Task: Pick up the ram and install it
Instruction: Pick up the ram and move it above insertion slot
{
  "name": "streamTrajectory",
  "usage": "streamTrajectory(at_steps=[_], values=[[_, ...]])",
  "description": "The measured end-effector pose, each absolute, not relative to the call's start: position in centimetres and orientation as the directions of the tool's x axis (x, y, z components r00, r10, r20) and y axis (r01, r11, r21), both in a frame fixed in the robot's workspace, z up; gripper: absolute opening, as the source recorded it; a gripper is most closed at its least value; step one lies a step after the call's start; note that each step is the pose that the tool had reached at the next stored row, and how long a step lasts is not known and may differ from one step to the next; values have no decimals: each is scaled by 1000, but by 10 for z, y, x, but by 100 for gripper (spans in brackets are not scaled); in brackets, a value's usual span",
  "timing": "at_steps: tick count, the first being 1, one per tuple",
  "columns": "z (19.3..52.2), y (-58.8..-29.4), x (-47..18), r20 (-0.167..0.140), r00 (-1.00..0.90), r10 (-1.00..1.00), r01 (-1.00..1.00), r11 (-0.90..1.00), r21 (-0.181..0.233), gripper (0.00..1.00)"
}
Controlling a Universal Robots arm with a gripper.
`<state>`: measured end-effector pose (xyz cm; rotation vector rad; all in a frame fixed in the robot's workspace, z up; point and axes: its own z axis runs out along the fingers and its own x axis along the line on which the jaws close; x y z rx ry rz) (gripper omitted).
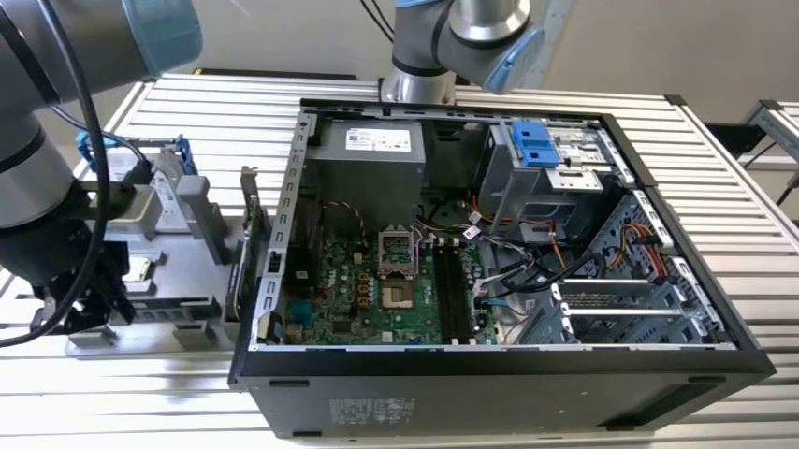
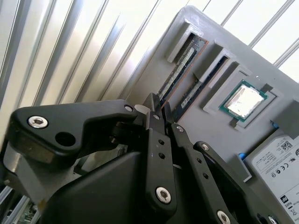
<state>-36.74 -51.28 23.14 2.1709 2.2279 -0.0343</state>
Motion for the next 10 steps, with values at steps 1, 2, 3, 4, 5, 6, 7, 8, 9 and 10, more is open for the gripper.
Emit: streamTrajectory(at_steps=[1,2,3,4,5,6,7,8,9,10], values=[[232,-513,-367,-37,-25,999,1000,25,6,0],[233,-513,-367,-37,-25,999,1000,25,6,0],[234,-513,-367,-37,-24,999,1000,24,6,0],[235,-513,-367,-37,-24,999,1000,24,6,0],[235,-513,-368,-37,-23,999,1000,23,6,0],[236,-513,-368,-37,-23,999,1000,23,6,0],[237,-513,-368,-37,-22,999,1000,23,6,0],[238,-513,-367,-37,-22,999,1000,22,6,0],[239,-513,-368,-37,-22,999,1000,22,6,0],[240,-513,-368,-37,-21,999,1000,21,5,0]])
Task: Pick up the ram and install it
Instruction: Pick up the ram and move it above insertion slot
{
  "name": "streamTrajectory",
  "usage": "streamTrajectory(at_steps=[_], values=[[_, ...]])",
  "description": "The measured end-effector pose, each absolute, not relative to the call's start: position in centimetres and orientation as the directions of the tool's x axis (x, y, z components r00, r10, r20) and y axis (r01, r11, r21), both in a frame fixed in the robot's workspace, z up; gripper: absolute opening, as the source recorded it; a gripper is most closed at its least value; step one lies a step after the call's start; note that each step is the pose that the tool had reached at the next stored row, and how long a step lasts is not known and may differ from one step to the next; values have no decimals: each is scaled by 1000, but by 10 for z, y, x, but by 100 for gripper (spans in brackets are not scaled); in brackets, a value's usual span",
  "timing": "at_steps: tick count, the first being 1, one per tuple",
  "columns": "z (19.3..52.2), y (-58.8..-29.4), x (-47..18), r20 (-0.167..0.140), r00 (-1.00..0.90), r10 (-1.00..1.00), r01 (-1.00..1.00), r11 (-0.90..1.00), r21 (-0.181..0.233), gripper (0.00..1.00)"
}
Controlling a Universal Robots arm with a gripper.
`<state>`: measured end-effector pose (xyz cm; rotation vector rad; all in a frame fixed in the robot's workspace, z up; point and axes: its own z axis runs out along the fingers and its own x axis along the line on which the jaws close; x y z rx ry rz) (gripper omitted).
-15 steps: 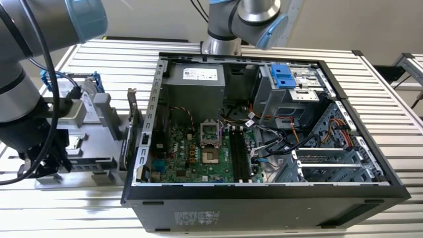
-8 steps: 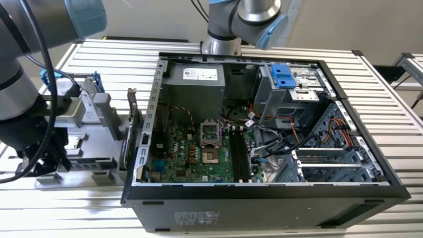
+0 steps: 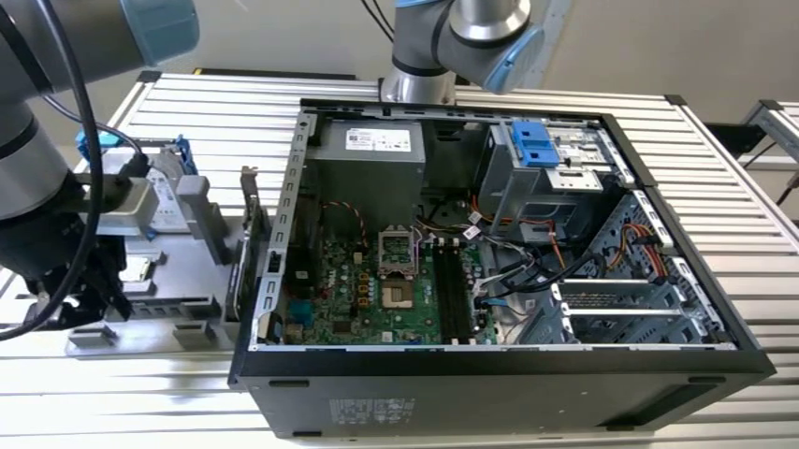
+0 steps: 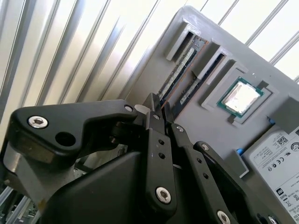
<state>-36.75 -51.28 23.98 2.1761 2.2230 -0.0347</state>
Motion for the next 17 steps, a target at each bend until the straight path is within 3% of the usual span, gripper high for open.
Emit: streamTrajectory(at_steps=[17], values=[[256,-513,-367,-37,-15,999,1000,15,6,0]])
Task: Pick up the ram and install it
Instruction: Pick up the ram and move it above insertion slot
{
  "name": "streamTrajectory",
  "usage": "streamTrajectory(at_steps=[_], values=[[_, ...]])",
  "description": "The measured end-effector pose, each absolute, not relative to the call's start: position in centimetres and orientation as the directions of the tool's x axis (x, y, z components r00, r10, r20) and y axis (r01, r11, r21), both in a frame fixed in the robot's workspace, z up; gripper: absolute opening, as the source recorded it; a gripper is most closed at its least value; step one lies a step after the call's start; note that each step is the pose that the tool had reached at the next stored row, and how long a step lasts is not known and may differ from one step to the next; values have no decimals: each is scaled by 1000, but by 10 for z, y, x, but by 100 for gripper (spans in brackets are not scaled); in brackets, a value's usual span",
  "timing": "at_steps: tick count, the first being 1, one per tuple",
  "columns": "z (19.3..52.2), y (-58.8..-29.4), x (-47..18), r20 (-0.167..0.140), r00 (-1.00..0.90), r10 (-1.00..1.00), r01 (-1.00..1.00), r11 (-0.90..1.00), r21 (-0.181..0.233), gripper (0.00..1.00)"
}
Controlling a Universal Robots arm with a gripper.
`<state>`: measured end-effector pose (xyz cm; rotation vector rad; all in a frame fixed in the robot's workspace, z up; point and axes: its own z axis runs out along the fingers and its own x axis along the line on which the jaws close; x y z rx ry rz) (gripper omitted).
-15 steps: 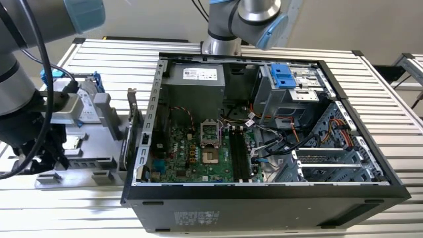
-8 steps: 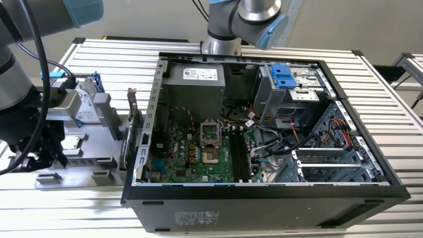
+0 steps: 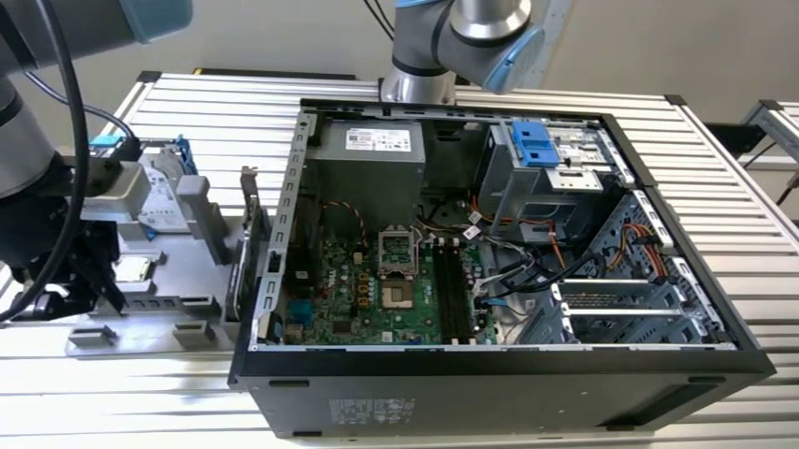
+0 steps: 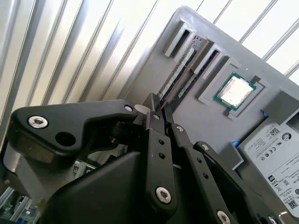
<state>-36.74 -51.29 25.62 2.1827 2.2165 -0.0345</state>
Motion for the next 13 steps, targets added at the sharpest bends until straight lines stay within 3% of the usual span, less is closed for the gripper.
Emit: streamTrajectory(at_steps=[13], values=[[268,-513,-368,-37,-8,999,1000,8,6,0]])
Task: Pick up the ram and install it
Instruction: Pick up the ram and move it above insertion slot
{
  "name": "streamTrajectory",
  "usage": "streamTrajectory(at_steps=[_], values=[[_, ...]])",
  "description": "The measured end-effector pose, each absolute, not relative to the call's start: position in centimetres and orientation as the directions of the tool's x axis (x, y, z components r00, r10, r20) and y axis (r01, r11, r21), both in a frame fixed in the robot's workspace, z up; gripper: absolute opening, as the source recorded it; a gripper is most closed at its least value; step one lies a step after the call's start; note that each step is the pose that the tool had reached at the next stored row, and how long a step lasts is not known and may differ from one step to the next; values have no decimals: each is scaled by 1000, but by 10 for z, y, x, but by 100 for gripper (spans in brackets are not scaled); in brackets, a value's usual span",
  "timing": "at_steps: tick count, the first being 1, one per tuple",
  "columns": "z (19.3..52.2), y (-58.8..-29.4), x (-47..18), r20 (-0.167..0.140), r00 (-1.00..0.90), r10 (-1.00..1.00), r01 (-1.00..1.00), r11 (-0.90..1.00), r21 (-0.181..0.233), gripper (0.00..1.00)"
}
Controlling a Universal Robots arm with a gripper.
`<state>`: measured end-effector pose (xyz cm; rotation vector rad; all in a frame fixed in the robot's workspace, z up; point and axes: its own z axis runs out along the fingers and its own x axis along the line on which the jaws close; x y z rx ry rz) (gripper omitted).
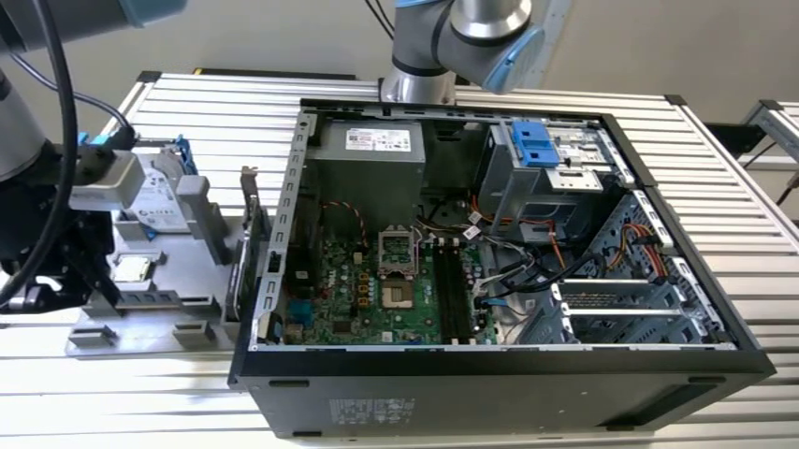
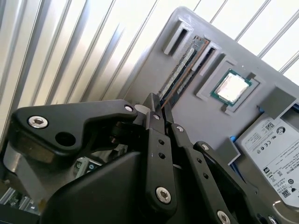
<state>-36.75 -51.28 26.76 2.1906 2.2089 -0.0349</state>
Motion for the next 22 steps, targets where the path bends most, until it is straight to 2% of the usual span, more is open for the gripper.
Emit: streamTrajectory(at_steps=[22], values=[[288,-513,-368,-37,4,999,1000,-4,6,0]])
